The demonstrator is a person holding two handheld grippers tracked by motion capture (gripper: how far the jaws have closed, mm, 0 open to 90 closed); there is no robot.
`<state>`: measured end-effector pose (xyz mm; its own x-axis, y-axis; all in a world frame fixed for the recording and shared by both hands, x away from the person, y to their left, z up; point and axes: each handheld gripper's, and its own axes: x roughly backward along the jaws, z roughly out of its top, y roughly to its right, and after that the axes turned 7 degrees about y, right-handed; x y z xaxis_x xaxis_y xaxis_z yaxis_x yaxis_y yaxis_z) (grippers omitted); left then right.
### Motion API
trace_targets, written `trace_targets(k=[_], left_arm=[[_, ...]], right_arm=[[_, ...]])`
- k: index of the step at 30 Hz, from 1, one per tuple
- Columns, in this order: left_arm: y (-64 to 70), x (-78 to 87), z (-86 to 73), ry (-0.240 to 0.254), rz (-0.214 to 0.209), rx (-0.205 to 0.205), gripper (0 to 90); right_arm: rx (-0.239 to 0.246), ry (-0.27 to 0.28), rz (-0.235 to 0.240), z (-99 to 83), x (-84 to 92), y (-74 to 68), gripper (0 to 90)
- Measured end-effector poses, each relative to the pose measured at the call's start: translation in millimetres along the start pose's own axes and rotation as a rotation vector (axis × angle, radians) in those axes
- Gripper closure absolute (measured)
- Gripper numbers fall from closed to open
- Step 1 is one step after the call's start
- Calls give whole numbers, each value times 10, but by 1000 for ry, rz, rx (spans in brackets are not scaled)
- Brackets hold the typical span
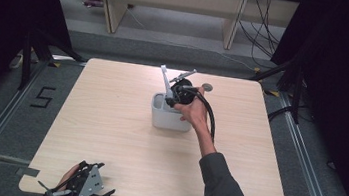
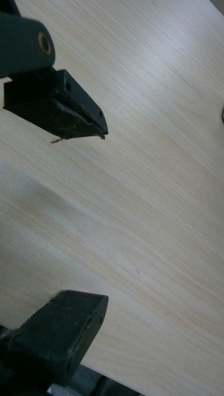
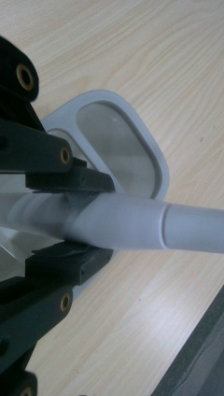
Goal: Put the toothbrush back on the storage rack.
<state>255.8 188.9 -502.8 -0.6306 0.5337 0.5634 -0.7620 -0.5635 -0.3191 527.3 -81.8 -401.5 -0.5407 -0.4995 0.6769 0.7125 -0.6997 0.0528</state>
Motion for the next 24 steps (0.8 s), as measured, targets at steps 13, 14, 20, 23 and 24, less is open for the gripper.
trace_targets(k=[13,14,20,23,24], left_arm=[[-2,0,-2,-1,4,2,150],[1,2,-2,0,-5,4,150],[1,3,0,-1,2,1,150],[-1,1,-3,-3,-2,-3,150],[0,1,-2,-3,-3,-2,150]], right_arm=[[-45,-66,31,-19,-162,-13,668],[-49,-67,30,-22,-170,-14,668],[-48,-84,18,-8,-184,-17,663],[-55,-77,19,-11,-189,-15,659],[-60,-85,17,-10,-181,-9,650]])
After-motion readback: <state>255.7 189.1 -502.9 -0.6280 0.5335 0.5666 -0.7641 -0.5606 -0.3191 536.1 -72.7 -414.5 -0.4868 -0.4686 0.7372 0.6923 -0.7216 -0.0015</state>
